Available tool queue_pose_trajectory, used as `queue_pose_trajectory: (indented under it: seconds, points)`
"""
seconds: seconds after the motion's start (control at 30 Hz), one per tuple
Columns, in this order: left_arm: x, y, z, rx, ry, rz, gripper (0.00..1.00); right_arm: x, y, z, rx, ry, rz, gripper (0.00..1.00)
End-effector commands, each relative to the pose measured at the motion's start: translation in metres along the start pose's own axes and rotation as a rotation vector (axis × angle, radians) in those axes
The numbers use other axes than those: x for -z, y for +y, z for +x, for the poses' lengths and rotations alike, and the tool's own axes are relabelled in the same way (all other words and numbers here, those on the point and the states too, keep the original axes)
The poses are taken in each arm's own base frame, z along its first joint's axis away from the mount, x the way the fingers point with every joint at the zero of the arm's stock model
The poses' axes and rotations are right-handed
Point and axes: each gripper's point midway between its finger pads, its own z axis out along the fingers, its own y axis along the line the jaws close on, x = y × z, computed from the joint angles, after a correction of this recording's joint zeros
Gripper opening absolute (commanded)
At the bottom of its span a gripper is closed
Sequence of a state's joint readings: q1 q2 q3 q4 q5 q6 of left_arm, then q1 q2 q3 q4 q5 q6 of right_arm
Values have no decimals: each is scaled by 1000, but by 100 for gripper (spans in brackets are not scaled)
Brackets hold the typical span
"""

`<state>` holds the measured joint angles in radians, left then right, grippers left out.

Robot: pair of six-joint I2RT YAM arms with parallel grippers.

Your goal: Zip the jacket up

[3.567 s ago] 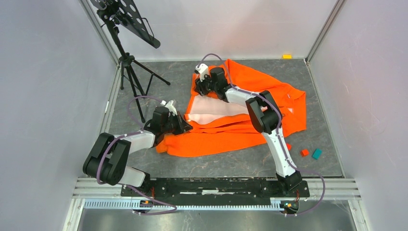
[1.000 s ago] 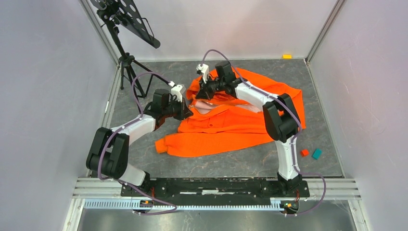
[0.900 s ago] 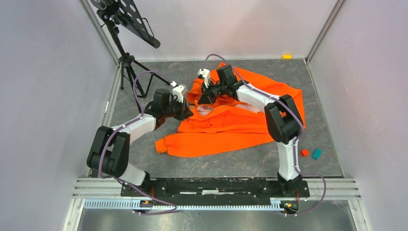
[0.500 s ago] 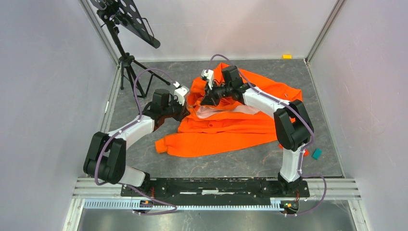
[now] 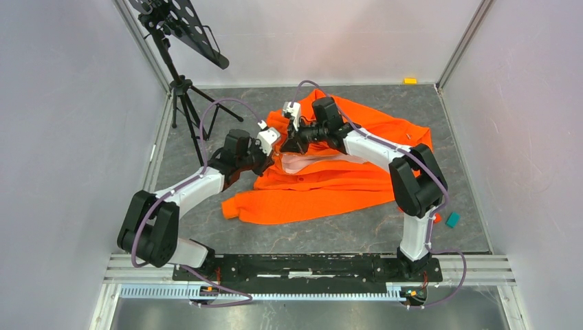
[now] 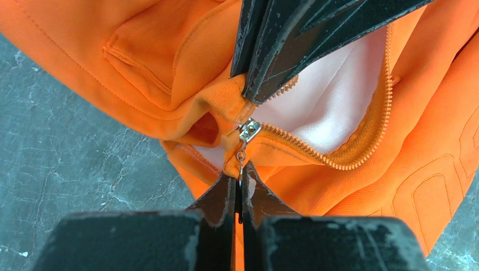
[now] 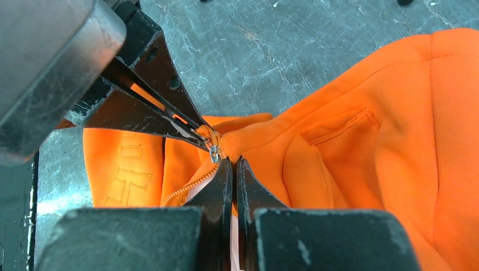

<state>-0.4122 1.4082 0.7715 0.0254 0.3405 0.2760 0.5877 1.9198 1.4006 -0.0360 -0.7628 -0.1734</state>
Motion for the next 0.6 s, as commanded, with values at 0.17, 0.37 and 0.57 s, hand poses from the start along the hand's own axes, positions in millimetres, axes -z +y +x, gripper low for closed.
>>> queue_pose_trajectory:
  seconds: [0.17,0.37,0.57]
  points:
    - [-3,5,3,-75,24,-9,2,8,5,-23,100,-32,-4,0]
    - [-1,6,2,-83,24,-16,2,8,6,-19,120,-21,-10,0]
    - [0,7,1,-86,21,-21,2,5,6,-17,125,-12,-8,0]
